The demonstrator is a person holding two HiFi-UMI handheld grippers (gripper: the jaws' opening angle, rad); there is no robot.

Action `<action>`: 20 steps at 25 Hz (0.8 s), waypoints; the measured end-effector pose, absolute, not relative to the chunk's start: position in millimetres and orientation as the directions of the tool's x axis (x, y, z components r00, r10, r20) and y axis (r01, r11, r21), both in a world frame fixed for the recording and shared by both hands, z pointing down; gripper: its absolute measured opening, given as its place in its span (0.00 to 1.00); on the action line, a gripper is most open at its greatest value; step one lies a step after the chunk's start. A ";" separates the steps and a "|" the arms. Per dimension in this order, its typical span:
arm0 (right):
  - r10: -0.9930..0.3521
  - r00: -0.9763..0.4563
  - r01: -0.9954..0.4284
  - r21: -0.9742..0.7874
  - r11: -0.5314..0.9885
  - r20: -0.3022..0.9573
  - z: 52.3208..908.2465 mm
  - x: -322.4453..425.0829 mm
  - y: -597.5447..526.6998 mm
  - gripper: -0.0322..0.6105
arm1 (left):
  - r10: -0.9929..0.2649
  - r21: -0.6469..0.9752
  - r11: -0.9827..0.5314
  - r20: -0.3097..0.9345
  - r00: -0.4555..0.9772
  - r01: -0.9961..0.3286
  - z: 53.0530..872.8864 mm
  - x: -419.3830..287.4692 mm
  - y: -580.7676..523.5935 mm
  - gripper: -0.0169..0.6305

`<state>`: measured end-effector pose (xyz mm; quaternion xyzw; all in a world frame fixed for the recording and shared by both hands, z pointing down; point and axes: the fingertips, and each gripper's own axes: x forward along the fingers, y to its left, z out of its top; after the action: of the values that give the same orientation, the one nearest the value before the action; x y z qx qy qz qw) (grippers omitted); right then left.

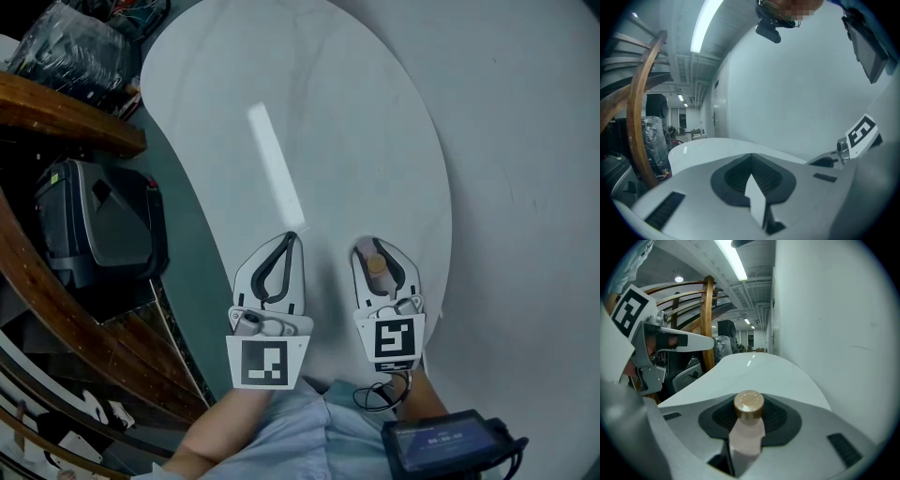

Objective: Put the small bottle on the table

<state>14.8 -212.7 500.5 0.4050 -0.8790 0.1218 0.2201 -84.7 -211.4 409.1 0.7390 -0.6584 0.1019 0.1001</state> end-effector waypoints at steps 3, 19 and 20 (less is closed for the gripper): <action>-0.663 -0.570 -0.768 -0.029 0.639 0.486 501.3 14.7 -214.5 0.24 | -0.955 0.012 -0.114 0.273 0.113 -0.993 406.0 -84.2 -210.4 0.03; -0.727 -0.604 -0.753 0.065 0.654 0.328 429.3 9.2 -226.1 0.38 | -0.983 -0.013 -0.097 0.156 0.094 -0.995 357.8 -86.2 -197.1 0.03; -0.736 -0.619 -0.746 0.091 0.660 0.275 414.9 5.9 -227.0 0.38 | -0.986 -0.014 -0.097 0.140 0.094 -0.995 352.2 -85.4 -196.0 0.03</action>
<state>5.9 -227.0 414.9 0.4118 -0.8994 0.0161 0.1454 -85.4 -196.0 352.2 0.7385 -0.6705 0.0568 0.0421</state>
